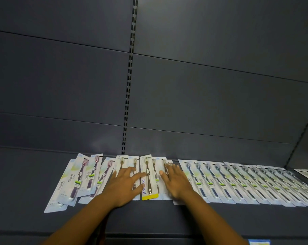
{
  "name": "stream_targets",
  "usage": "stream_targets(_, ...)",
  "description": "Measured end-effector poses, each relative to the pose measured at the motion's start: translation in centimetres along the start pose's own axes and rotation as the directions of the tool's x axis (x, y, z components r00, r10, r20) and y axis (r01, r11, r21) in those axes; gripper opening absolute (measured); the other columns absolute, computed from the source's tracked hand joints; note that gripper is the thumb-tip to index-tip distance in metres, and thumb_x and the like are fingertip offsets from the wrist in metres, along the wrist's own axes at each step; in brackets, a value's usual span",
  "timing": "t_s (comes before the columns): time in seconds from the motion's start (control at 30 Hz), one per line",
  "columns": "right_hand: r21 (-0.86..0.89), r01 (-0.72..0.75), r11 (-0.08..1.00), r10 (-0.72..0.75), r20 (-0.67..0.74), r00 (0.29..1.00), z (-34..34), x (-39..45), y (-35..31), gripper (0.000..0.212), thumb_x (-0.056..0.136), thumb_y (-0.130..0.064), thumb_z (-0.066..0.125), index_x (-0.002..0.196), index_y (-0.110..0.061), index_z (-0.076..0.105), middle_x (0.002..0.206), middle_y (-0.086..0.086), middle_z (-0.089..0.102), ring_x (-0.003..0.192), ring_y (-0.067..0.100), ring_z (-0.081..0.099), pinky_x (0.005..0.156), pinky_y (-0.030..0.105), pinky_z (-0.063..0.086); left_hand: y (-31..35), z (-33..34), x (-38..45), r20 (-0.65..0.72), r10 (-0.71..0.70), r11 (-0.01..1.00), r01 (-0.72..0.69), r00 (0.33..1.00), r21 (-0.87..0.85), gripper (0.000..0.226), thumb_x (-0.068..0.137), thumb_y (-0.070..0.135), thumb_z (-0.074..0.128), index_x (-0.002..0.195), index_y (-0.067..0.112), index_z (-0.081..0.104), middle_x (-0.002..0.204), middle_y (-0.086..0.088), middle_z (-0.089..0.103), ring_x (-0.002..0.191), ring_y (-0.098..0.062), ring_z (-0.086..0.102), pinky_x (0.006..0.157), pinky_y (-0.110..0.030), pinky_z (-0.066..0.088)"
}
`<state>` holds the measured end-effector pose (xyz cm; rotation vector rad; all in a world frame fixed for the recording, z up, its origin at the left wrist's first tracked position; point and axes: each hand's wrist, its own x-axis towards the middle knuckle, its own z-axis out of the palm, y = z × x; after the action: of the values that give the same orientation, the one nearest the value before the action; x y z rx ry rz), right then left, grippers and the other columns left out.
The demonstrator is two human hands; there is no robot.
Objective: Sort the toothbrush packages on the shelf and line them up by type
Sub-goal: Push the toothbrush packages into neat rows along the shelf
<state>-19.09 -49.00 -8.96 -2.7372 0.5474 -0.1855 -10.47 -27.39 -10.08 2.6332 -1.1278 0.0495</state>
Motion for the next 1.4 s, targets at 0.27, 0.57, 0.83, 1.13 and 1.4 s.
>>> stream_targets(0.27, -0.078, -0.116, 0.990, 0.122, 0.078, 0.989, -0.4, 0.2, 2.0, 0.092, 0.088, -0.075, 0.007, 0.156, -0.013, 0.004, 0.164, 0.006, 0.002, 0.152, 0.022, 0.002, 0.122, 0.040, 0.003, 0.1, 0.1, 0.0, 0.011, -0.017, 1.000, 0.017, 1.000, 0.008, 0.055, 0.092, 0.055, 0.039, 0.145, 0.045, 0.031, 0.156, 0.008, 0.018, 0.145, -0.016, 0.017, 0.119, -0.051, 0.014)
stream_targets(0.57, -0.096, -0.099, 0.990, 0.106, 0.078, 0.991, -0.8, 0.9, 2.4, 0.089, 0.090, -0.074, 0.010, 0.156, -0.015, 0.003, 0.164, 0.004, 0.000, 0.152, 0.023, -0.003, 0.121, 0.042, 0.002, -0.5, 0.2, 0.2, -0.041, -0.050, 0.999, 0.050, 0.998, 0.011, 0.051, 0.095, 0.056, 0.034, 0.142, 0.038, 0.038, 0.154, 0.008, 0.022, 0.142, -0.016, 0.023, 0.117, -0.044, 0.019)
stream_targets(0.83, -0.029, 0.066, 0.997, -0.065, 0.041, 0.997, -0.8, 0.0, 1.7, 0.083, 0.089, -0.074, 0.014, 0.156, -0.025, 0.011, 0.165, -0.001, 0.001, 0.152, 0.019, -0.002, 0.123, 0.040, 0.005, 0.4, 0.4, 0.6, -0.043, -0.043, 0.998, 0.044, 0.998, 0.033, 0.052, 0.093, 0.060, 0.033, 0.142, 0.041, 0.032, 0.153, 0.007, 0.024, 0.142, -0.018, 0.023, 0.118, -0.049, 0.017)
stream_targets(1.13, -0.146, 0.016, 0.989, 0.008, 0.165, 0.986, -1.6, -0.4, 2.5, 0.079, 0.081, -0.080, 0.002, 0.152, -0.046, 0.009, 0.164, 0.001, -0.001, 0.151, 0.029, -0.004, 0.120, 0.048, -0.001, -0.4, 0.6, 0.2, -0.026, -0.063, 0.997, 0.064, 0.998, 0.033, 0.063, 0.086, 0.068, 0.023, 0.144, 0.045, 0.032, 0.155, 0.008, 0.020, 0.144, -0.017, 0.018, 0.119, -0.051, 0.014)
stream_targets(1.4, -0.089, 0.033, 0.995, -0.019, 0.156, 0.988, -1.0, -0.2, 1.0, 0.101, 0.060, -0.089, -0.005, 0.152, -0.047, 0.009, 0.164, 0.005, -0.001, 0.151, 0.027, -0.009, 0.122, 0.046, 0.000, 0.1, 0.4, 0.2, -0.026, -0.063, 0.997, 0.064, 0.998, 0.037, 0.053, 0.093, 0.057, 0.035, 0.144, 0.043, 0.033, 0.155, 0.006, 0.020, 0.143, -0.018, 0.019, 0.119, -0.048, 0.013)
